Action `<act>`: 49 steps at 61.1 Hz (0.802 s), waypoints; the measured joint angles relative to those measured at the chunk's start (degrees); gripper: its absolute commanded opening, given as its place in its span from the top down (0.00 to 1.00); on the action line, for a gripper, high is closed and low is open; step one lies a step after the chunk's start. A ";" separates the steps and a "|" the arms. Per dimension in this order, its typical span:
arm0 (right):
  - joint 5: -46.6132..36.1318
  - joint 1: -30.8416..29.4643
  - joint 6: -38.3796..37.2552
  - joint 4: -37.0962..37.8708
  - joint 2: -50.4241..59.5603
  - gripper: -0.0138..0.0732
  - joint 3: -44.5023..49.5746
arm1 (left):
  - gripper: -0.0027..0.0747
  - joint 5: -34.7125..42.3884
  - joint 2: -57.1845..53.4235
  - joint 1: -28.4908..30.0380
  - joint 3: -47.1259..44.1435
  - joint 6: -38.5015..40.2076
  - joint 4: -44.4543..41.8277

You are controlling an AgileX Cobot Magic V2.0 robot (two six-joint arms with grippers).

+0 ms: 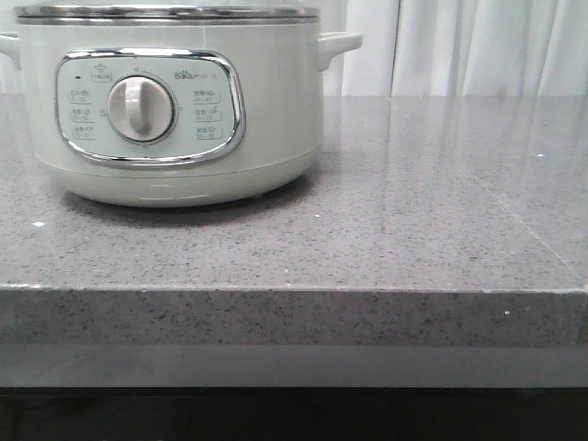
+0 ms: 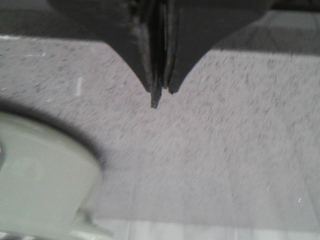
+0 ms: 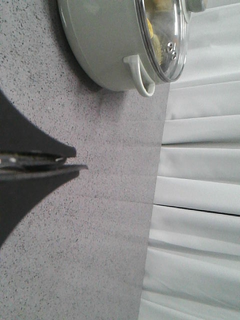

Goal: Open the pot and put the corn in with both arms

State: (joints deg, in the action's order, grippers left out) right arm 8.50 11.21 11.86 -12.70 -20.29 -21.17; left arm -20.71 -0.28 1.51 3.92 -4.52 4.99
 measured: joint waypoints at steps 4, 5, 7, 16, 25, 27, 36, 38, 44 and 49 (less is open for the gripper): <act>0.00 0.00 0.00 0.00 0.00 0.92 0.00 | 0.99 2.03 0.00 0.91 -2.13 0.00 0.40; 0.00 0.00 0.00 0.00 0.00 0.92 0.00 | 0.99 2.93 0.00 1.16 -2.87 0.00 0.50; 0.00 0.00 0.00 0.00 0.00 0.92 0.00 | 0.99 4.08 0.00 1.30 -3.83 0.00 0.73; 0.00 0.00 0.00 0.00 0.00 0.92 0.00 | 0.99 6.24 0.00 1.44 -4.35 0.12 1.67; 0.00 0.00 0.00 0.00 0.00 0.92 0.00 | 0.99 6.39 0.00 1.44 -4.35 0.12 1.80; 0.00 0.00 0.00 0.00 0.00 0.92 0.00 | 0.99 6.39 0.00 1.44 -4.35 0.12 1.89; 0.00 0.00 0.00 0.00 0.00 0.92 0.00 | 0.99 6.39 0.00 1.44 -4.35 0.12 2.01; 0.00 0.00 0.00 0.00 0.00 0.92 0.00 | 0.99 6.39 0.00 1.44 -4.35 0.12 2.01; 0.00 0.00 0.00 0.00 0.00 0.92 0.00 | 0.99 6.47 0.00 1.44 -4.35 0.12 2.01; 0.00 0.00 0.00 0.00 0.00 0.92 0.00 | 0.99 6.47 0.00 1.44 -4.35 0.12 2.01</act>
State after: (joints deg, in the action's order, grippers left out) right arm 8.50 11.21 11.86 -12.70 -20.29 -21.17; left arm -14.25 -0.28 2.96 -0.43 -4.40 7.00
